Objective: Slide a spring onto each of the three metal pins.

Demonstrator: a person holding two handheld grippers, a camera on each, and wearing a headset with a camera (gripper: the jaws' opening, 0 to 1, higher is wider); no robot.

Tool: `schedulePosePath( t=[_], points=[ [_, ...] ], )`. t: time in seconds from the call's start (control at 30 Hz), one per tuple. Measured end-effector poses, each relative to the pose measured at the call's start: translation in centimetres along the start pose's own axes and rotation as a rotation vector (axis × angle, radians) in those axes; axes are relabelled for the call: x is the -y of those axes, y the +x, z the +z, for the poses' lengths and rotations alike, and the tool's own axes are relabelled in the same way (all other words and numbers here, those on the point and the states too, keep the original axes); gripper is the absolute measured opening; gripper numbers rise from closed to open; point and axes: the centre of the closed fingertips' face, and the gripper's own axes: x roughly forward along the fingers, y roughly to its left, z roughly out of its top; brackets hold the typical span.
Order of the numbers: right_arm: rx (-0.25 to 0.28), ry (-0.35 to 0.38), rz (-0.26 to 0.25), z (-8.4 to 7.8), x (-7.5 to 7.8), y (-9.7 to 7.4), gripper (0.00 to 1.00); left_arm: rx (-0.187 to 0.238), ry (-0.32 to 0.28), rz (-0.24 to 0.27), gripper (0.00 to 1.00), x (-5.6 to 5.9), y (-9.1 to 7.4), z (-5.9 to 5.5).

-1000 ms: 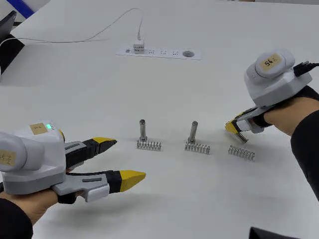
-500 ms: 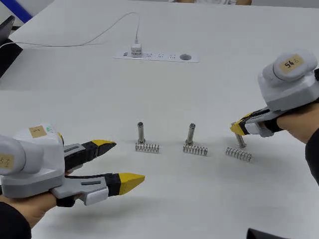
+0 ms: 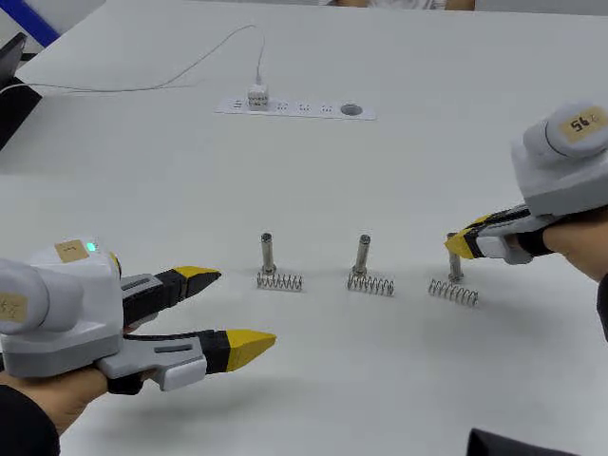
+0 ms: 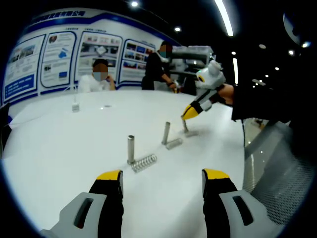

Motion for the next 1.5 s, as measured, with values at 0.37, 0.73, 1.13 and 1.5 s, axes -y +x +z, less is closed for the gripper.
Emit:
schedulePosePath(
  t=[0.37,0.73,1.13,1.5],
  points=[
    [0.015,0.003,-0.001,-0.4,-0.1,-0.6,0.08,0.002,0.005,0.0,0.65,0.0,0.0,0.2],
    [0.031,-0.014,0.006,-1.4,-0.4,-1.6,0.09,-0.003,0.015,-0.008,0.65,0.4,0.1,0.5],
    [0.026,-0.022,0.017,-2.1,-0.5,-1.6,0.07,-0.006,0.021,-0.02,0.65,0.8,0.2,0.5],
    [0.012,-0.035,0.021,-2.8,-0.4,-1.8,0.09,-0.004,0.025,-0.025,0.65,0.9,0.1,0.7]
  ],
)
